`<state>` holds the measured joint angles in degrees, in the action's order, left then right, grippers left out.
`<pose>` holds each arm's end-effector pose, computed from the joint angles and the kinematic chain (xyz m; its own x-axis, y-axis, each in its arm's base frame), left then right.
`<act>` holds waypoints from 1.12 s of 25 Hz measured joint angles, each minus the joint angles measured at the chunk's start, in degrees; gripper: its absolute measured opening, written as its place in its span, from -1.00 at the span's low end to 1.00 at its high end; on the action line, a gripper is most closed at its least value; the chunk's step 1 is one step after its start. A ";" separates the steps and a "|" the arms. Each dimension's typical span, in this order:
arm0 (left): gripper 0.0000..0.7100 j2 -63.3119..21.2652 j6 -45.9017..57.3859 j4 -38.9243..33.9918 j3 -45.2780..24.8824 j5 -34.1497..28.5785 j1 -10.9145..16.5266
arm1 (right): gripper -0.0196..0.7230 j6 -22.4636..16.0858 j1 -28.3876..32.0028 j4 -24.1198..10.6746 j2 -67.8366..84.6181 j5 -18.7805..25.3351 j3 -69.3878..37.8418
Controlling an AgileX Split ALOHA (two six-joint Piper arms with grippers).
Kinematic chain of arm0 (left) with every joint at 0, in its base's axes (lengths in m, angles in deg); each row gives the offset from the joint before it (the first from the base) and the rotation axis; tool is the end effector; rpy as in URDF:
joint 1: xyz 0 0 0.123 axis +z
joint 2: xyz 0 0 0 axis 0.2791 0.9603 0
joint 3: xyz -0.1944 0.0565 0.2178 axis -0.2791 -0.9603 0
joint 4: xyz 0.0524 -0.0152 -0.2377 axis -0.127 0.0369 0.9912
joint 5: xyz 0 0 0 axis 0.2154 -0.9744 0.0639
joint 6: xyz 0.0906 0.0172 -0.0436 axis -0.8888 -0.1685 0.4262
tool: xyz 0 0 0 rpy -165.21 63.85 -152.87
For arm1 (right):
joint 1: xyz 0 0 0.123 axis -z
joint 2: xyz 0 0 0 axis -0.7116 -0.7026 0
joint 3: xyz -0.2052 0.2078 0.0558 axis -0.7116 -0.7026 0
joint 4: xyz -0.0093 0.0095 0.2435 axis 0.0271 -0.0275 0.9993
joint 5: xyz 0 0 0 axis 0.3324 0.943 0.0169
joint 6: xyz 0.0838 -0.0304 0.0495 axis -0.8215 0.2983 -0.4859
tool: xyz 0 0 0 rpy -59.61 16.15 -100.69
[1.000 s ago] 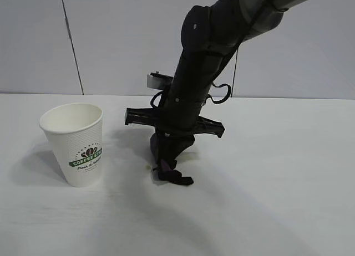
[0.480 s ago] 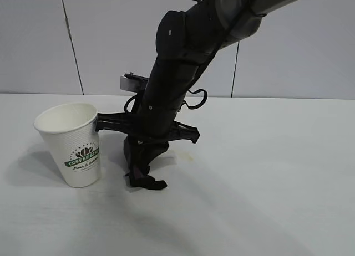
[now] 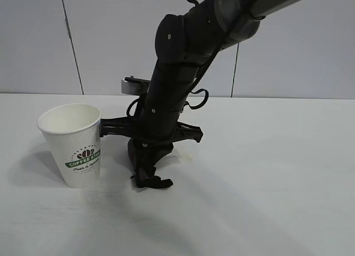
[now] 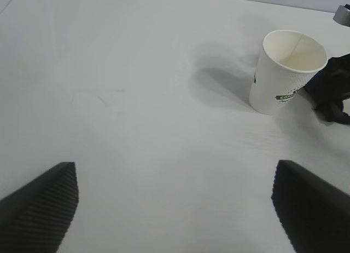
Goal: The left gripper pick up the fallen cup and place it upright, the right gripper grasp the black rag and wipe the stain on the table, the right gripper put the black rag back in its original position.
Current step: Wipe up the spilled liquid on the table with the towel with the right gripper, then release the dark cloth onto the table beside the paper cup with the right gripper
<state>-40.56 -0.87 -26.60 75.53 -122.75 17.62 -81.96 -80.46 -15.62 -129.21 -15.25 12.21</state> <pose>-0.0185 -0.0041 0.2578 -0.5142 -0.0685 -0.8549 -0.0226 0.9975 -0.0664 0.3865 0.2871 0.1188 -0.9213 -0.2942 -0.2544 -0.3480 0.9157 0.2010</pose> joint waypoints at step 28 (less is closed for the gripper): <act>0.96 0.00 0.00 0.00 0.00 0.00 0.00 | -0.66 1.77 11.23 -4.86 3.27 19.18 0.19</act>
<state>-40.56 -0.87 -26.60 75.53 -122.75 17.62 -80.19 -69.23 -20.47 -125.94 3.93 12.40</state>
